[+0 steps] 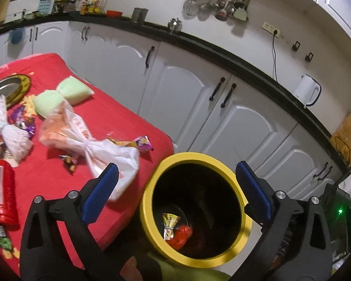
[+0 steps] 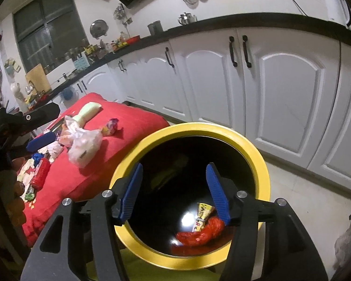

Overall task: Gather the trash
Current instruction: 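Open both tools over the bin to drop the bags inside, then move both open tools back over the bedspread toward the remaining trash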

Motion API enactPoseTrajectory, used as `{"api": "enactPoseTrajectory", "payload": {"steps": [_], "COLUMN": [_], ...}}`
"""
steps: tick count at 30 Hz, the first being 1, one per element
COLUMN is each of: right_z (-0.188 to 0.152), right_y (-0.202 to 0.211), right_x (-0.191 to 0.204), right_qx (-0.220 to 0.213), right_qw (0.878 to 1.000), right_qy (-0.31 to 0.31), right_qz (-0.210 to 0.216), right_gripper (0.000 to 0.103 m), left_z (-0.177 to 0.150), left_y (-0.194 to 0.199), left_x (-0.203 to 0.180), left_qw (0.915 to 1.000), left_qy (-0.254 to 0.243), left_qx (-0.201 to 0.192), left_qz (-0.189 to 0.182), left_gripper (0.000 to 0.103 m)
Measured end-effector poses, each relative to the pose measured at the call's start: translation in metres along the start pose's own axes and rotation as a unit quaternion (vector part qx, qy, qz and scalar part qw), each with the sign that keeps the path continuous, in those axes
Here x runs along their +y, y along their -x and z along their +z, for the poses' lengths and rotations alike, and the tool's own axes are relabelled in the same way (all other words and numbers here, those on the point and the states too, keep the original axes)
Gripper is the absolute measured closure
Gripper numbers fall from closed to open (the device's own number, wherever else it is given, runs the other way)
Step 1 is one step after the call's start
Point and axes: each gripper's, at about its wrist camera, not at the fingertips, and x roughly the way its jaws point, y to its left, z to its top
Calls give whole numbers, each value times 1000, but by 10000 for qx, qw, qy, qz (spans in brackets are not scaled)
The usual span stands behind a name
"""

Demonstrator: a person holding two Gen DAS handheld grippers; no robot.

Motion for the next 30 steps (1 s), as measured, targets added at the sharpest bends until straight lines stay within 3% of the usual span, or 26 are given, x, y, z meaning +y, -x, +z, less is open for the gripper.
{"api": "enactPoseTrajectory", "payload": {"steps": [13, 30], "right_z": [7, 13], "right_y": [8, 5], "right_x": [49, 113], "right_qx": [-86, -82], "right_qw": [9983, 9926], "right_qy": [489, 1081], "right_qz": [290, 550], "right_gripper": [37, 32], "left_z": [10, 17], "left_y": [47, 85], "left_x": [29, 81], "left_qw": [9979, 9912], "left_qy": [259, 691], "left_qx": [-568, -1053], "left_qz": [199, 417], "left_gripper": [11, 11]}}
